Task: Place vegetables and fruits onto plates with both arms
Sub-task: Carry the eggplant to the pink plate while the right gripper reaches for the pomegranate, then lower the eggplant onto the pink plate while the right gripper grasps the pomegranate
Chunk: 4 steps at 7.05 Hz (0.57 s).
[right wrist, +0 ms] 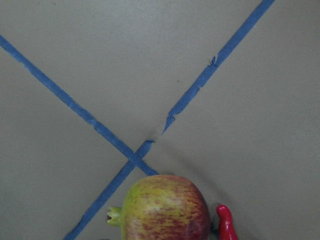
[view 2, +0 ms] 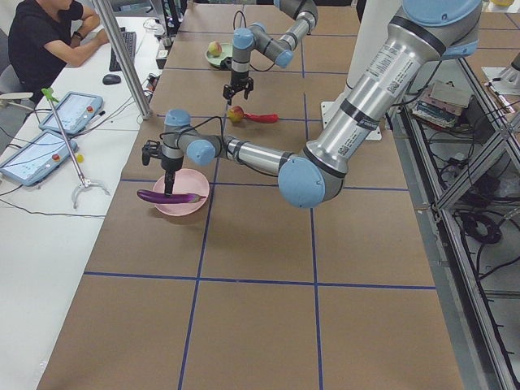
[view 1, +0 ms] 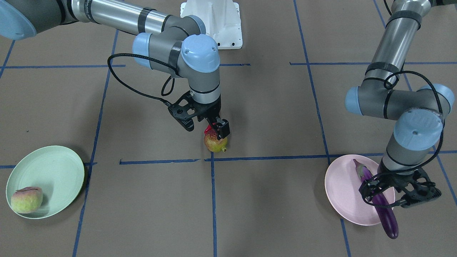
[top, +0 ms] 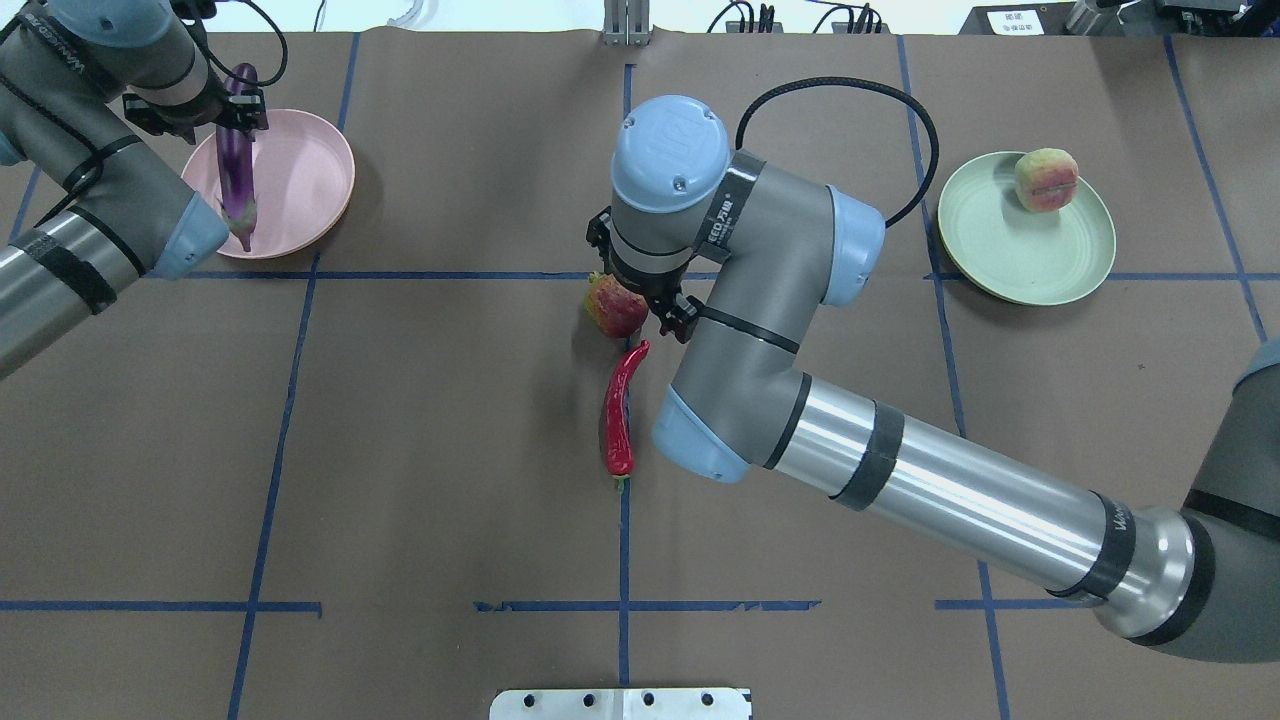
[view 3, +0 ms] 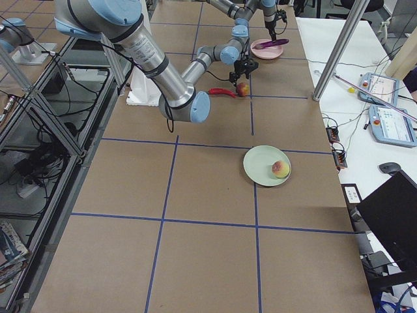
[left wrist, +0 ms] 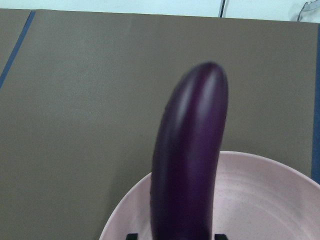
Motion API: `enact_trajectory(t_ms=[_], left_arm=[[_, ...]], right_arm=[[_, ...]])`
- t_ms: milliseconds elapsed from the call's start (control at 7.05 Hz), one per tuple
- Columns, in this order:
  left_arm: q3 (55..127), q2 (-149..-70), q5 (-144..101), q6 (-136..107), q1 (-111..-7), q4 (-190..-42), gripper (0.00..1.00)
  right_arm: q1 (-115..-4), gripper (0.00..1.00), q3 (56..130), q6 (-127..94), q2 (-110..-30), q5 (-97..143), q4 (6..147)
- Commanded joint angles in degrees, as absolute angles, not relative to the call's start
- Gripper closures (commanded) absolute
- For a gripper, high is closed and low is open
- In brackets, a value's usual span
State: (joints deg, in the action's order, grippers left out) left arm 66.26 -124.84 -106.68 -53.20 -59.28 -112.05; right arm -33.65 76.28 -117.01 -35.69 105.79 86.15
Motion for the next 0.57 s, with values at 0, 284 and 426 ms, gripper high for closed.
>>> enact_trajectory(t_ms=[0, 284, 426], left_arm=[[69.0, -124.2, -110.2, -55.2, -59.2, -112.2, 0.0], [72.1, -123.7, -113.5, -59.7, -58.4, -111.7, 0.0], [73.6, -123.7, -115.9, -62.6, -58.4, -111.7, 0.0]], right_arm=[[-33.5, 0.0, 70.5, -117.2, -33.5, 104.8, 82.2], [-32.5, 0.0, 68.8, -117.2, -33.6, 104.5, 81.0], [-31.6, 0.0, 68.6, -117.2, -33.9, 103.7, 81.0]])
